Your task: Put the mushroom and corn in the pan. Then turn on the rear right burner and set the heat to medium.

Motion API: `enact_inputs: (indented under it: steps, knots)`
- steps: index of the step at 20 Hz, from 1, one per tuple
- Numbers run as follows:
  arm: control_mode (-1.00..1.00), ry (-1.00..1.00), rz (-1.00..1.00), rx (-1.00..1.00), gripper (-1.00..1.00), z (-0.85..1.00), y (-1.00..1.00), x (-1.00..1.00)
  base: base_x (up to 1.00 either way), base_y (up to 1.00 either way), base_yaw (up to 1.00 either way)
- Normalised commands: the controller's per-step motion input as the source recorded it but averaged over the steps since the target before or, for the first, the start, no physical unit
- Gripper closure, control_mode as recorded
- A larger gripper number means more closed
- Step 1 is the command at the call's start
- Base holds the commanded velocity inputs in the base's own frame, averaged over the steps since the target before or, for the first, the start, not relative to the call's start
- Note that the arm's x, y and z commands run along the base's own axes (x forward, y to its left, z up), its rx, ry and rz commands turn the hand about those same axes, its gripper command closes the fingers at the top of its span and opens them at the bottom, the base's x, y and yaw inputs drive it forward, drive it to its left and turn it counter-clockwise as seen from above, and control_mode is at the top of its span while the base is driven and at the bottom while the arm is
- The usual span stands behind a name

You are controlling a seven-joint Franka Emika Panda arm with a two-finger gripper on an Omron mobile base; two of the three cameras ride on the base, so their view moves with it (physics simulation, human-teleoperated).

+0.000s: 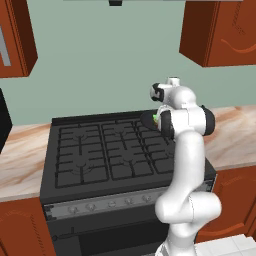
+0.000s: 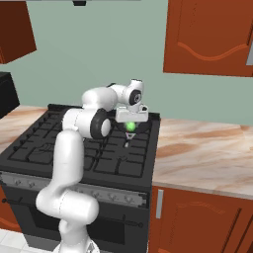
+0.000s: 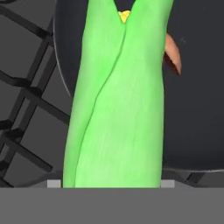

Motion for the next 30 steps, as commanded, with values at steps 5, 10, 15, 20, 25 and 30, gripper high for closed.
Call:
enact_inputs:
  steps: [5, 10, 15, 20, 25, 30]
  knots:
    - [-1.0, 0.01, 0.0, 0.0, 1.0, 0.0, 0.08, 0.4, 0.0, 0.0, 0.0]
    - [-1.0, 0.01, 0.0, 0.0, 1.0, -0.19, 0.07, 0.23, 0.0, 0.0, 0.0]
    - [-1.0, -0.01, -0.03, 0.03, -1.0, -0.01, -0.04, 0.01, 0.0, 0.0, 0.0]
    - [-1.0, -0.01, 0.0, 0.0, -1.0, 0.0, 0.0, -0.14, 0.0, 0.0, 0.0]
    - [-1.0, -0.02, 0.0, 0.0, -1.0, 0.13, 0.0, -0.36, 0.0, 0.0, 0.0]
    - [-1.0, -0.03, 0.0, 0.0, -1.0, 0.15, 0.0, -0.57, 0.0, 0.0, 0.0]
